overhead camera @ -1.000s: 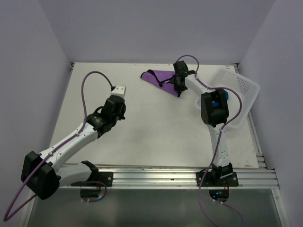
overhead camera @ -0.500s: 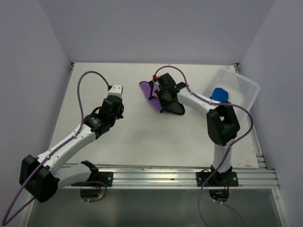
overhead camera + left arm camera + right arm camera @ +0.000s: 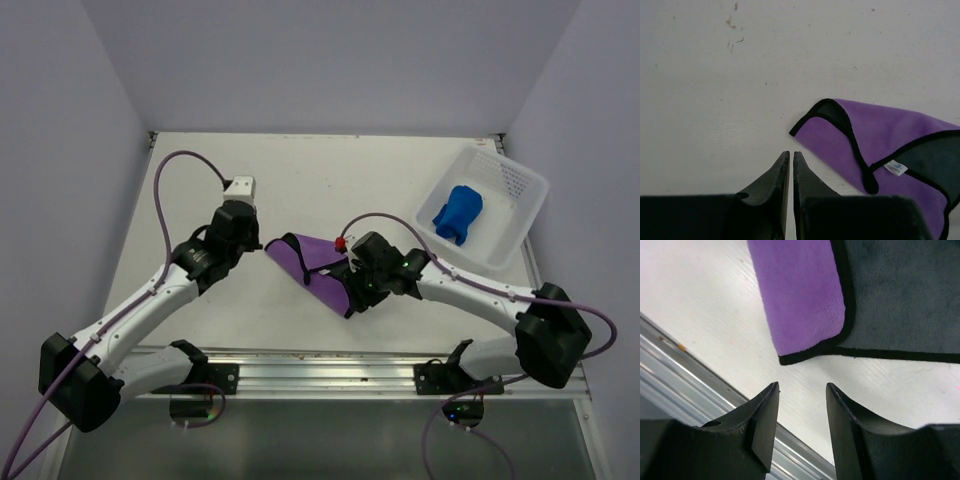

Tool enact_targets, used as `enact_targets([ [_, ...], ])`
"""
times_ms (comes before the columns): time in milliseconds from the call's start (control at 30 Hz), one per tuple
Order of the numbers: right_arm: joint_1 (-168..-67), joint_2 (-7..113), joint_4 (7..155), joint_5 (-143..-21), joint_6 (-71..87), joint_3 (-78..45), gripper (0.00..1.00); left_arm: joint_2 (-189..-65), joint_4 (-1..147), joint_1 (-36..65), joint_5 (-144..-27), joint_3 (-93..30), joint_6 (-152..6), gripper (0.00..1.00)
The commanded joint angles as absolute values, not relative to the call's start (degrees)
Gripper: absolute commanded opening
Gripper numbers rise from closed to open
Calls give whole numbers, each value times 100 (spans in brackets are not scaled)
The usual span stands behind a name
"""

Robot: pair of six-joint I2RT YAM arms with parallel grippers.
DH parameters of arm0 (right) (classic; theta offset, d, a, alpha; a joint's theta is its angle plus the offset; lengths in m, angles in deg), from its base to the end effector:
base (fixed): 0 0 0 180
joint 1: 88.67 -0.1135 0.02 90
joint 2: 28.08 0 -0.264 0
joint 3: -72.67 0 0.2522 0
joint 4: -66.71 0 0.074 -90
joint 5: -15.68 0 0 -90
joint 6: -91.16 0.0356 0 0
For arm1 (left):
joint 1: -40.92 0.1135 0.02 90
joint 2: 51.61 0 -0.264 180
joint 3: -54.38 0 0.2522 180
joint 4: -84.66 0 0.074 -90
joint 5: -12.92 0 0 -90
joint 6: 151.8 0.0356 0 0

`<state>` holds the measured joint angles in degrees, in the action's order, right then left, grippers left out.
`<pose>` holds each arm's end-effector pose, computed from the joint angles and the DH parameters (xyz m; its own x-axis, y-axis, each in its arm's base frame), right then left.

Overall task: Roll the towels
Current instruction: Move the towel to the center of the board

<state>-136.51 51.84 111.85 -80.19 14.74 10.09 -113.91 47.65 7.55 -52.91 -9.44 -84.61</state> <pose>0.1752 0.1989 0.2012 -0.7592 -0.4905 -0.4278 -0.6078 0.7693 0.1967 0.2052 -0.1177 0.2921 -0.5335 -0.0721 -0.8427 0.0180 0.9952 -0.0965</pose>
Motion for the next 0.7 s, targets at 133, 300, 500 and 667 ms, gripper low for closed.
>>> enact_targets([
  [133, -13613, 4635, 10518, -7162, 2207, 794, 43, -11611, 5138, 805, -6379, -922, -9063, 12],
  [300, -13622, 5460, 9956, -7325, 3007, 433, 39, -11840, 5288, 805, -6468, -799, -9309, 14],
  [500, -13762, 6007, 9480, -7519, 3201, 178, 42, -12086, 5674, 849, -6372, -561, -9634, 16],
  [667, -13991, 6578, 9419, -7555, 3385, -234, 43, -12534, 6474, 893, -6258, -201, -9871, 13],
])
